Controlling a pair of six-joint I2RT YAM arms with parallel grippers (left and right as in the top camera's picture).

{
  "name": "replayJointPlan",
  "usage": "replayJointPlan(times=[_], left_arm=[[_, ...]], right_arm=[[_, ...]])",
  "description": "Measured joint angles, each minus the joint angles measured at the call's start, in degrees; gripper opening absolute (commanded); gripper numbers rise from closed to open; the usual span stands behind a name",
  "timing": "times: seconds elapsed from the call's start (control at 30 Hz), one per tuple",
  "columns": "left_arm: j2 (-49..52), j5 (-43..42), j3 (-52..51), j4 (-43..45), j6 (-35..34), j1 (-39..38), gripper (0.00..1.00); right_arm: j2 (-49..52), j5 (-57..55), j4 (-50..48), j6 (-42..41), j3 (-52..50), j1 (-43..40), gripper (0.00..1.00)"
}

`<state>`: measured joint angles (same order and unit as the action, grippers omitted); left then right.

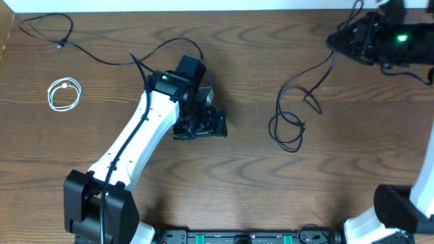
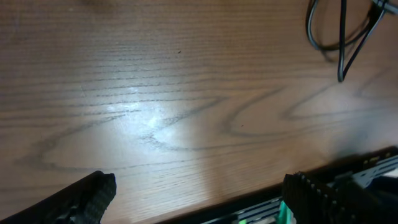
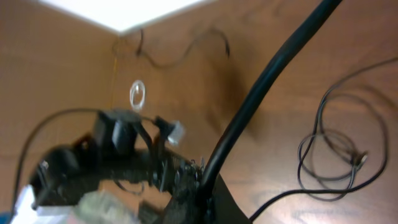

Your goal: Untangle cables

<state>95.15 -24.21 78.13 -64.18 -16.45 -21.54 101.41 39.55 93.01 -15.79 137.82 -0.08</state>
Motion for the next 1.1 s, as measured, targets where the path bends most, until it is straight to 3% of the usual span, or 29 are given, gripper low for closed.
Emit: replayJointPlan(times=[0.3,0.6,0.8,0.93,1.1], left_arm=[[0.0,-4.2,0.0,5.1,-6.1,1.3,0.91],[0.0,-4.4,0.0,4.6,-12.7,10.4,0.91],[0.0,-5.8,0.0,4.0,-13.8,11.7,0.91],[0.0,-13.2,0.0,5.2,-13.8,11.9,0.91],[0.0,-29.3,0.0,9.9,-14.4,15.0,0.9]], right_arm=[[3.8,-1.1,3.9,8.0,-3.3,9.7,0.01],[4.3,-1.0,2.7,8.1,-6.8,18.4,0.01],[-0.4,0.5,0.5,8.5,-6.8,24.6,0.01],[-5.2,-1.0,1.6,11.0,-6.8,30.8,0.01],[-9.5,-6.5,4.2,13.8,-6.8,35.5,0.01]])
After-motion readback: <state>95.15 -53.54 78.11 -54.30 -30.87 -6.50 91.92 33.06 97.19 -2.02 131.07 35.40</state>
